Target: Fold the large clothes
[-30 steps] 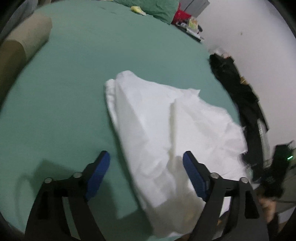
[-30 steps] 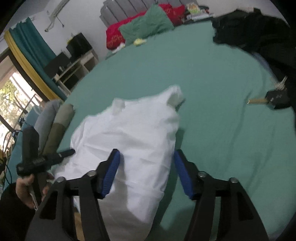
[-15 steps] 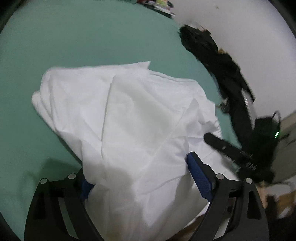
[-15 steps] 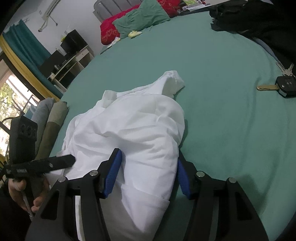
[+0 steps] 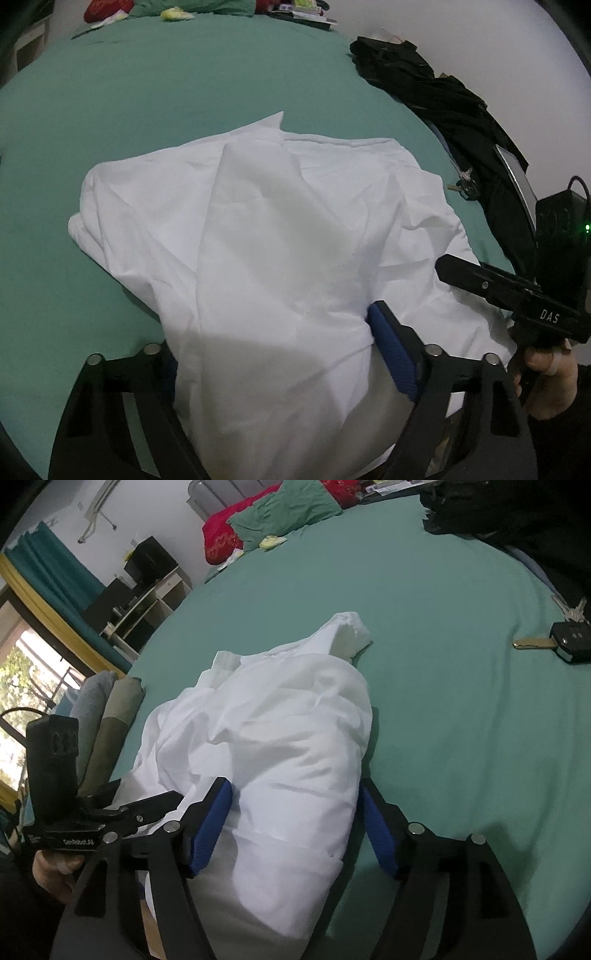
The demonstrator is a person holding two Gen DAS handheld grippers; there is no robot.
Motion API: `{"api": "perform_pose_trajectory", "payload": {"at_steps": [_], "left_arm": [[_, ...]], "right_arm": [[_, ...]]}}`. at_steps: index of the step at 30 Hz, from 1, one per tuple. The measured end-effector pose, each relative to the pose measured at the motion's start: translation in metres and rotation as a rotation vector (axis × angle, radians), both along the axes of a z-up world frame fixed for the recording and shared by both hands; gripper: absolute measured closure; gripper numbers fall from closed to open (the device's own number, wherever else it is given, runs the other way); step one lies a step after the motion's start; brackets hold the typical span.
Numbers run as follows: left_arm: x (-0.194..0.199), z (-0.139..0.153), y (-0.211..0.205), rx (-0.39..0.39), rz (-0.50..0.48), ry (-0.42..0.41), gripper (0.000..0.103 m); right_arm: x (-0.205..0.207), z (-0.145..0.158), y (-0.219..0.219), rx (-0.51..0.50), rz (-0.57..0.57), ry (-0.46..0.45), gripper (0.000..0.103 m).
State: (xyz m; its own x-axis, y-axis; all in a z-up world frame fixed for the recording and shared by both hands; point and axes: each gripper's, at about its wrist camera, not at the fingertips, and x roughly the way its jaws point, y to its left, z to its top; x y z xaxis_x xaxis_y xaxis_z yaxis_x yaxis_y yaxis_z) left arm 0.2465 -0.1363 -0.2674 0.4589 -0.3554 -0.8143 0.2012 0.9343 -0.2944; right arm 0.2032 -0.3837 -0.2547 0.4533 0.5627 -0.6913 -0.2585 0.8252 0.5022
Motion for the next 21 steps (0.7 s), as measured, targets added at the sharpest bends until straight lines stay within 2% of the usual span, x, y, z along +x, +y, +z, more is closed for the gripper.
{"api": "perform_pose_trajectory", "payload": {"at_steps": [3,6,9,11,13,15,16,18,21], "left_arm": [[-0.002,0.004,-0.001,0.003,-0.024,-0.009,0.033],[-0.001,0.011,0.0,0.028,-0.021,-0.011,0.033],[-0.001,0.005,0.004,-0.005,0.011,-0.002,0.031],[-0.004,-0.001,0.001,-0.014,0.023,-0.024,0.03],[-0.007,-0.003,-0.003,-0.015,0.013,-0.038,0.034],[-0.008,-0.002,-0.004,-0.08,-0.01,-0.027,0.068],[-0.009,-0.003,-0.004,-0.104,-0.011,-0.016,0.069],[-0.012,-0.001,-0.01,-0.075,-0.015,-0.04,0.074],[-0.019,0.008,-0.014,-0.052,-0.021,-0.072,0.079]], "right_arm": [[-0.003,0.004,-0.001,-0.032,-0.008,-0.019,0.03],[-0.003,0.006,-0.003,-0.052,-0.005,-0.03,0.03],[-0.001,0.0,-0.005,-0.021,-0.006,-0.001,0.03],[0.0,-0.005,-0.004,0.007,-0.011,0.01,0.03],[-0.002,-0.009,-0.001,0.036,-0.006,0.013,0.03],[-0.004,-0.011,0.006,0.039,0.017,0.001,0.045],[-0.005,-0.01,0.008,0.046,0.015,-0.002,0.051],[-0.005,-0.009,0.007,0.075,0.012,-0.001,0.066],[-0.008,0.0,0.008,0.064,0.008,-0.034,0.074]]}}
